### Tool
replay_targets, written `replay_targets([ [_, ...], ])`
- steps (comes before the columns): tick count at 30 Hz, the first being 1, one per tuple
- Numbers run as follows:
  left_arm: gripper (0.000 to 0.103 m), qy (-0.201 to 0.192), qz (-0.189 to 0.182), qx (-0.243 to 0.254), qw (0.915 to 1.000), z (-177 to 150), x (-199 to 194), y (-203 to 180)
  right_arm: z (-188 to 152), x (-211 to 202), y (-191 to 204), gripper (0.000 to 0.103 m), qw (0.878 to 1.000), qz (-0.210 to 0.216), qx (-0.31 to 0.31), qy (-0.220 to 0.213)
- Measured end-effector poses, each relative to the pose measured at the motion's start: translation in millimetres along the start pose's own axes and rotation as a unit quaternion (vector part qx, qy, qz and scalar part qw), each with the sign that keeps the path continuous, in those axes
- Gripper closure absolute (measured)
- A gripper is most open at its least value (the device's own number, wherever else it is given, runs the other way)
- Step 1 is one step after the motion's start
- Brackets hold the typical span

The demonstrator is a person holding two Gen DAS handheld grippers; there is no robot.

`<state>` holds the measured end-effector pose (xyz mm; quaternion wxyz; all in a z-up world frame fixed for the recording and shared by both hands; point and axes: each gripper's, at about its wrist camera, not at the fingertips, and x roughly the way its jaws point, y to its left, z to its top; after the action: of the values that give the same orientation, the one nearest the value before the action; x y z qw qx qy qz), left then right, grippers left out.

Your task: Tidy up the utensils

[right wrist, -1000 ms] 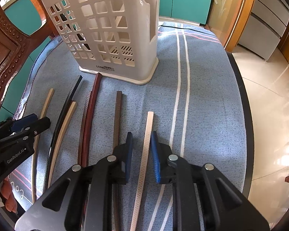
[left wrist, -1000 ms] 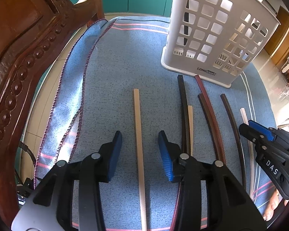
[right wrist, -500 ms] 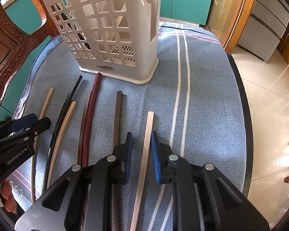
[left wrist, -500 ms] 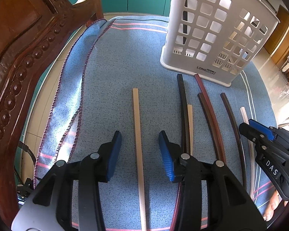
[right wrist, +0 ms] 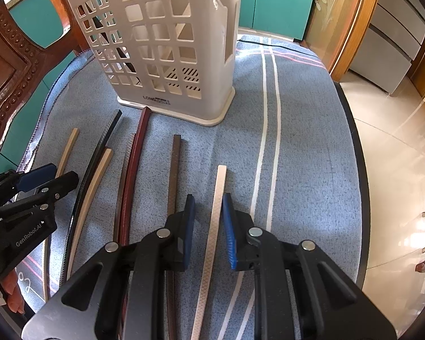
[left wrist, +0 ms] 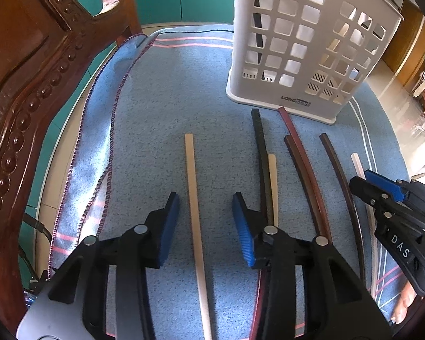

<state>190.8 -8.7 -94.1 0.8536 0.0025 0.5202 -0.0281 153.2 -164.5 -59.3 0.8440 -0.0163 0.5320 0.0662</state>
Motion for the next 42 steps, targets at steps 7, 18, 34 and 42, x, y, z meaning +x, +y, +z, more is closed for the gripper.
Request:
replay_targets([
  [7,0.063,-0.009,0.007,0.002,0.9999,6.8,2.0,-1.7,-0.5,0.0,-4.3,0.083,1.0,0.002,0.001,-0.001],
  [18,0.096,-0.018,-0.003,0.016,0.9997,13.0,2.4,-17.4,-0.1,-0.6,-11.9,0.095,1.0,0.024,0.015,-0.002],
  [34,0.096,-0.194,-0.126,-0.018,0.9727,10.3,-143.2,15.6,4.0,-122.3,-50.1,0.096,0.977,0.143,0.034,-0.153],
  [42,0.096,-0.323,-0.17,0.003,0.931,28.4,-248.5,7.1,3.8,-198.3,-76.8,0.096,0.946,0.186,0.067,-0.257],
])
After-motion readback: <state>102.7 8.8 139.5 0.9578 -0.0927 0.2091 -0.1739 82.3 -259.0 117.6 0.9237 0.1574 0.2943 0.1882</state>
